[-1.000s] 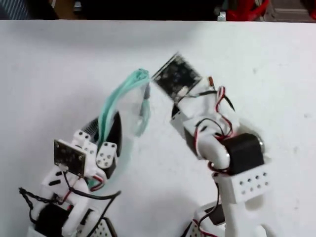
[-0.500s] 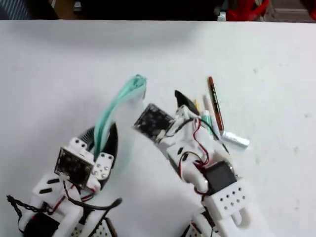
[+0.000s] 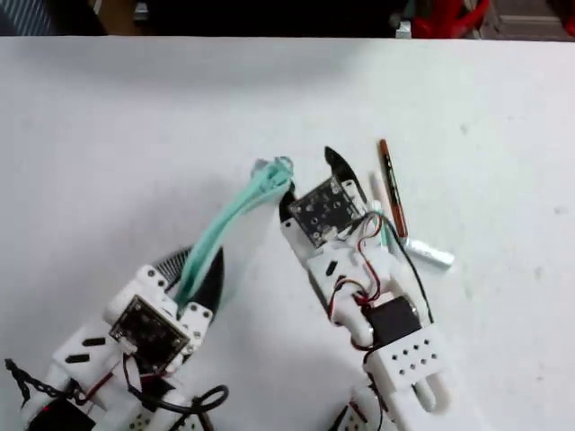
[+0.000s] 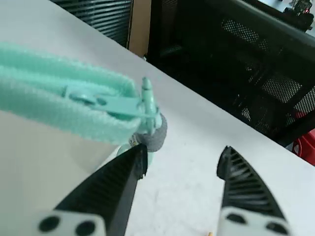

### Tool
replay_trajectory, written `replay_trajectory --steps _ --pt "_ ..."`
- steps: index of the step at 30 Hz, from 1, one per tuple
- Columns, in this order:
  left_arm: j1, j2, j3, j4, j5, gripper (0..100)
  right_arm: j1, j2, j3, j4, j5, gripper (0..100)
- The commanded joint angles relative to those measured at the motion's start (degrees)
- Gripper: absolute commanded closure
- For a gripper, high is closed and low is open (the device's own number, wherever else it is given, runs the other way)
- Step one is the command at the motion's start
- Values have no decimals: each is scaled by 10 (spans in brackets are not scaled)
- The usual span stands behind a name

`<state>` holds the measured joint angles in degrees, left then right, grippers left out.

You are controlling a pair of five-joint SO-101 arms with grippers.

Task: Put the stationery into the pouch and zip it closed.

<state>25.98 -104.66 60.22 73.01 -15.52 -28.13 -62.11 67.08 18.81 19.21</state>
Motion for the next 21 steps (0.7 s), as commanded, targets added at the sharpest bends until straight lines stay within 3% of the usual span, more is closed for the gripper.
replay_trajectory --steps 1,5,12,21 --pt "15 0 -25 13 -20 977 1 -7 3 -39 -6 764" --pt "16 1 -24 10 -21 977 -25 -7 1 -49 -5 739" --pt "11 1 -18 4 -20 977 -89 -13 1 40 40 740" --pt "15 1 -8 0 -20 977 -83 -6 -18 -43 42 743"
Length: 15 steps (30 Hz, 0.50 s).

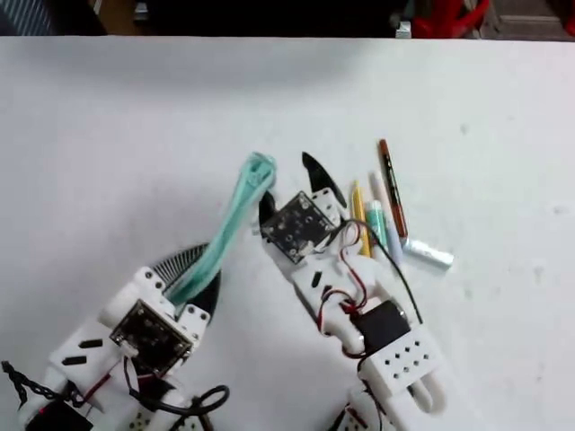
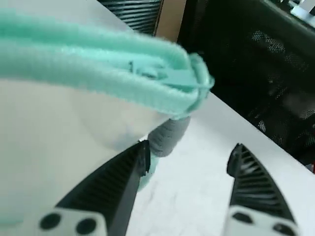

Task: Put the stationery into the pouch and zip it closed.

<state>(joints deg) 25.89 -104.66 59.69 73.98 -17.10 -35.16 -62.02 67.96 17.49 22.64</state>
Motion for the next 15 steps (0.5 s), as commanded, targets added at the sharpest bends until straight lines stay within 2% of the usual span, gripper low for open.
replay_trajectory --steps 1,6,11,15 --pt "16 1 -3 -10 -4 977 -12 -7 -27 -41 9 758" --pt "16 1 -3 -10 -4 977 -10 -7 -27 -71 9 984" --pt "13 1 -3 -10 -5 977 -10 -31 -35 -59 9 982" --pt "12 1 -3 -10 -4 977 -10 -77 -81 16 9 980"
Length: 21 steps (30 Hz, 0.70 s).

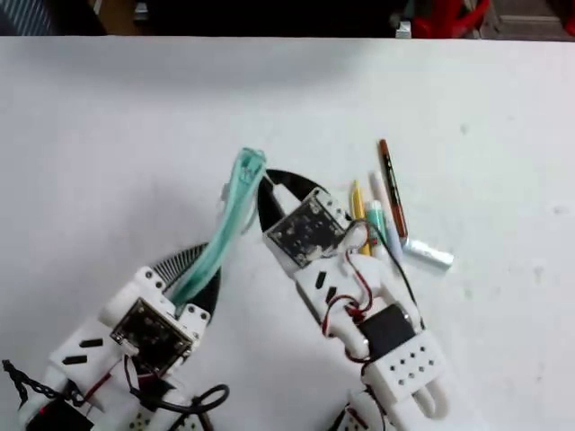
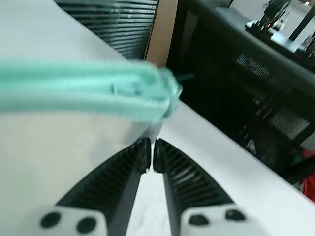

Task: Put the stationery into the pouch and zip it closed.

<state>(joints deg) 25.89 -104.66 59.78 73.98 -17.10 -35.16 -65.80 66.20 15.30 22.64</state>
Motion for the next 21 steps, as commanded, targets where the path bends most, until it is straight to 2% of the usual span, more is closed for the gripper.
replay_trajectory --steps 1,7,19,21 --pt "12 1 -4 -10 -4 977 -10 -48 -84 60 9 980" --pt "11 1 -4 -10 -4 977 -13 -53 -167 168 5 980" --pt "11 1 -3 -10 -4 977 -15 -53 -242 301 4 980" --pt "11 1 -3 -10 -4 977 -21 -53 -264 325 -15 980"
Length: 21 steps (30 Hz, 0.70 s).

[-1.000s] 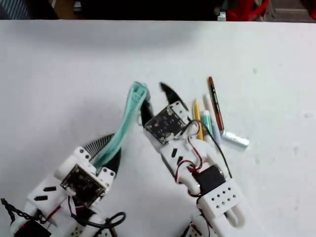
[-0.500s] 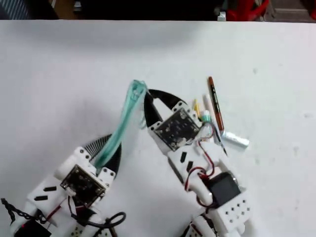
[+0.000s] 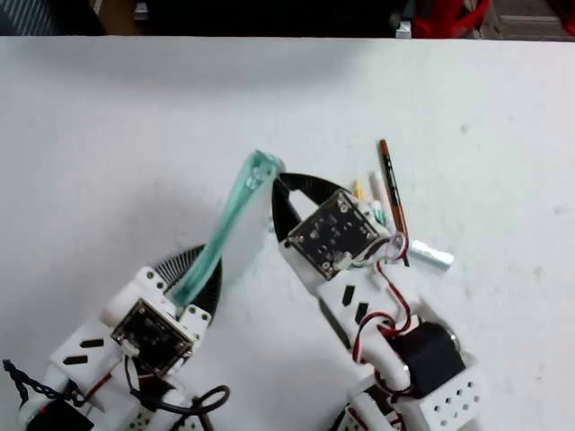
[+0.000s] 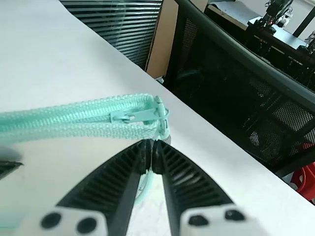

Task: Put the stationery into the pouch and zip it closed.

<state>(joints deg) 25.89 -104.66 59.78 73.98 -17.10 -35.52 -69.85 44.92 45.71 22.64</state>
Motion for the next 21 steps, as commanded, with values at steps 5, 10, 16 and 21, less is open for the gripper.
replay_trajectory --steps 5,10,16,21 --pt "11 1 -2 -10 -6 977 -70 -12 -99 80 -23 981" --pt "11 1 -1 -17 -4 977 -77 -12 -131 115 -23 981" --pt "-38 1 73 -98 -3 977 -72 -13 -130 125 -23 981" --pt "-42 1 80 -105 13 977 -7 -13 -133 122 -28 981"
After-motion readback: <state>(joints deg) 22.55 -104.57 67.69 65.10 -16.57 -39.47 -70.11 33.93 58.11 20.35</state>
